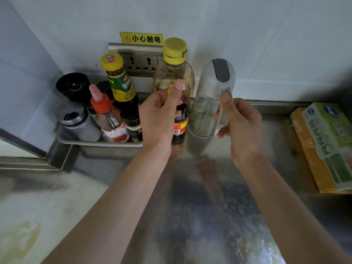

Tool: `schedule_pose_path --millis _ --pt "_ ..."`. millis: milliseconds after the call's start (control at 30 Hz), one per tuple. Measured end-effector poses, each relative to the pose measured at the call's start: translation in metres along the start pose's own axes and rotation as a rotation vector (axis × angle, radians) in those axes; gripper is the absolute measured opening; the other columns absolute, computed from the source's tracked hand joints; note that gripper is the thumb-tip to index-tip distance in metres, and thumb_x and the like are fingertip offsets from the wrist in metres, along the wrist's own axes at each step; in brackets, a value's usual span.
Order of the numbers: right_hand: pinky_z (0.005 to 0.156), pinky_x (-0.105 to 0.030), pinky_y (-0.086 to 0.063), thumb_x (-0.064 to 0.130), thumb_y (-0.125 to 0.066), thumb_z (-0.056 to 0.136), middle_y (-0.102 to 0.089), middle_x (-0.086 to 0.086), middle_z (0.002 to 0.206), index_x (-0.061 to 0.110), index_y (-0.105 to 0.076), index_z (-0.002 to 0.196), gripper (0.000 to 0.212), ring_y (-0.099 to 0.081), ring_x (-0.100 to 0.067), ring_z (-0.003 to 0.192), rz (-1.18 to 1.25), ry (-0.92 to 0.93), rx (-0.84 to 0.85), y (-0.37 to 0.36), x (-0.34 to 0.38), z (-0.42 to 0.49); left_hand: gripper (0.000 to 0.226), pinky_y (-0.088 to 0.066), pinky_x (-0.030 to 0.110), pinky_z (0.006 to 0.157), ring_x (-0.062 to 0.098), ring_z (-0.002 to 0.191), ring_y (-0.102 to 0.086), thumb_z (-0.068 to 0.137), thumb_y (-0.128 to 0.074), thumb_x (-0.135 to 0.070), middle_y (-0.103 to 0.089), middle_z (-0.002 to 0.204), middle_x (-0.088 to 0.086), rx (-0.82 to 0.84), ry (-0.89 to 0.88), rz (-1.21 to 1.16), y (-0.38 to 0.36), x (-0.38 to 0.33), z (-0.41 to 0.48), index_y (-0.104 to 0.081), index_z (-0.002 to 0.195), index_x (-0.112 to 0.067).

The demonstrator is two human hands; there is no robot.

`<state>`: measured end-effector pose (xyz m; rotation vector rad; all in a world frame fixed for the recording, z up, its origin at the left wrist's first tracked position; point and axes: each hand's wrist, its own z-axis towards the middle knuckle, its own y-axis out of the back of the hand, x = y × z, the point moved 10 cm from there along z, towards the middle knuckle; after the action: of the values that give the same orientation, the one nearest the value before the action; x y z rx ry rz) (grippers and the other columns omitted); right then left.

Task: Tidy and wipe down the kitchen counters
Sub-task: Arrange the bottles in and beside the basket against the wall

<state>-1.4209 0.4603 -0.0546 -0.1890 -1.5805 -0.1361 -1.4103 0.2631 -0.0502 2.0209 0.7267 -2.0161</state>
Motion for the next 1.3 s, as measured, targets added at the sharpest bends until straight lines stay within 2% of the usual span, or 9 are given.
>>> schedule_pose_path --millis 167,267,500,600,700,800,933,1100,1300 --pt "0.039 -0.022 -0.038 0.026 -0.055 0.092 -0.055 0.001 0.065 -0.002 -0.059 0.085 0.030 -0.047 -0.003 0.045 0.016 -0.037 0.079 -0.014 -0.001 -0.001 0.010 -0.052 0.021 0.071 0.003 0.075 -0.063 0.087 -0.062 -0.023 -0.067 0.069 -0.011 0.117 -0.062 0.036 0.007 0.000 -0.004 -0.066 0.078 -0.019" --pt "0.038 -0.021 -0.038 0.024 -0.054 0.093 -0.055 0.002 0.065 0.006 -0.057 0.078 0.023 -0.049 -0.003 0.047 0.011 -0.016 0.086 -0.016 0.002 -0.002 0.008 -0.053 0.025 0.074 0.000 0.068 -0.060 0.087 -0.062 -0.017 -0.067 0.067 -0.015 0.159 -0.114 0.122 0.013 0.001 -0.005 -0.066 0.085 -0.024" --pt "0.037 -0.021 -0.040 0.027 -0.050 0.095 -0.052 0.002 0.068 0.003 -0.058 0.089 0.026 -0.049 -0.002 0.050 -0.083 0.051 0.052 -0.018 0.007 -0.005 0.010 -0.047 0.013 0.064 0.005 0.071 -0.065 0.084 -0.064 -0.020 -0.067 0.076 -0.009 0.183 -0.112 0.192 0.007 -0.002 -0.001 -0.065 0.081 -0.029" --pt "0.041 -0.021 -0.045 0.032 -0.051 0.094 -0.052 0.006 0.069 0.000 -0.056 0.091 0.032 -0.048 -0.001 0.048 -0.143 0.059 0.025 -0.012 0.008 -0.007 0.005 -0.048 0.017 0.067 0.002 0.074 -0.062 0.083 -0.066 -0.022 -0.066 0.078 -0.010 0.173 -0.127 0.227 0.014 -0.001 -0.001 -0.065 0.086 -0.026" --pt "0.055 -0.023 -0.049 0.039 -0.060 0.088 -0.056 0.013 0.089 0.018 -0.052 0.104 0.028 -0.053 -0.003 0.060 -0.273 0.130 -0.044 0.000 0.007 -0.017 0.031 -0.049 0.019 0.070 -0.001 0.075 -0.058 0.079 -0.070 -0.025 -0.058 0.100 -0.002 0.102 -0.232 0.408 0.032 0.003 -0.006 -0.058 0.106 -0.016" --pt "0.080 -0.026 -0.050 0.041 -0.067 0.081 -0.050 0.009 0.122 0.028 -0.041 0.129 0.057 -0.057 -0.006 0.094 -0.474 0.149 -0.086 0.010 -0.010 -0.024 0.059 -0.054 0.030 0.071 -0.003 0.084 -0.058 0.076 -0.072 -0.031 -0.041 0.122 -0.003 0.117 -0.336 0.683 0.032 0.009 -0.018 -0.045 0.127 -0.017" --pt "0.108 -0.042 -0.038 0.044 -0.062 0.083 -0.031 0.015 0.149 0.045 -0.015 0.143 0.076 -0.037 -0.009 0.134 -0.409 0.107 0.106 -0.012 -0.032 -0.021 0.079 -0.053 0.045 0.082 0.023 0.102 -0.063 0.079 -0.068 -0.034 -0.042 0.139 0.003 0.154 -0.361 0.845 0.018 0.021 -0.016 -0.024 0.143 -0.021" --pt "0.101 -0.026 -0.044 0.030 -0.058 0.091 -0.041 0.036 0.131 0.043 -0.012 0.146 0.073 -0.050 0.009 0.113 -0.325 0.119 0.126 -0.019 -0.032 -0.021 0.076 -0.053 0.045 0.077 0.026 0.096 -0.065 0.080 -0.068 -0.032 -0.063 0.119 0.005 0.033 -0.337 0.895 0.022 0.019 -0.012 -0.026 0.142 -0.023" --pt "0.109 -0.040 -0.037 0.033 -0.062 0.087 -0.031 0.020 0.149 0.048 -0.012 0.143 0.076 -0.038 -0.008 0.134 -0.307 0.102 0.110 -0.016 -0.038 -0.021 0.075 -0.048 0.042 0.076 0.027 0.107 -0.058 0.083 -0.065 -0.034 -0.059 0.126 0.000 -0.014 -0.269 0.974 0.024 0.021 -0.016 -0.021 0.144 -0.027"
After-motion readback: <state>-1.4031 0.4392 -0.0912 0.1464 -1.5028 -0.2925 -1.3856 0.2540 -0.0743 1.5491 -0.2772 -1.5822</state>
